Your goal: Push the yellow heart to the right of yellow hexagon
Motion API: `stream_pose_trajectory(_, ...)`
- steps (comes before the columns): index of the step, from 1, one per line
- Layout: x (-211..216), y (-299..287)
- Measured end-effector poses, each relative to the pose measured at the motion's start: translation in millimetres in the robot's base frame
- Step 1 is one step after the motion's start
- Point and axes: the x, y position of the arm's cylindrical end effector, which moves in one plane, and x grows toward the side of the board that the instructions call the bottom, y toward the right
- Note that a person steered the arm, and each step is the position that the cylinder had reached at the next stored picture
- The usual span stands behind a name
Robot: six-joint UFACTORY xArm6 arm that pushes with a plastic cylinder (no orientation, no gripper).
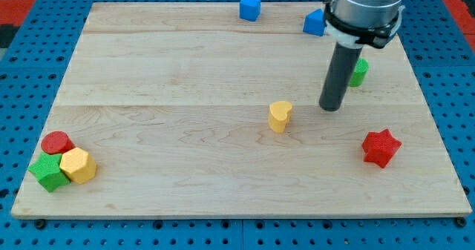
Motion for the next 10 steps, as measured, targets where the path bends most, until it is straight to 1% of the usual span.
stream_pose_trajectory(2, 7, -88)
stream_pose_trajectory(4, 7, -153)
stream_pose_trajectory(5, 18, -153)
stream_pose_trajectory(6, 50, -121)
stream_pose_trajectory(7, 75, -124)
stream_pose_trajectory(8, 75, -139)
stream_pose_trajectory(9, 72, -94)
stream_pose_trajectory(10, 55, -80)
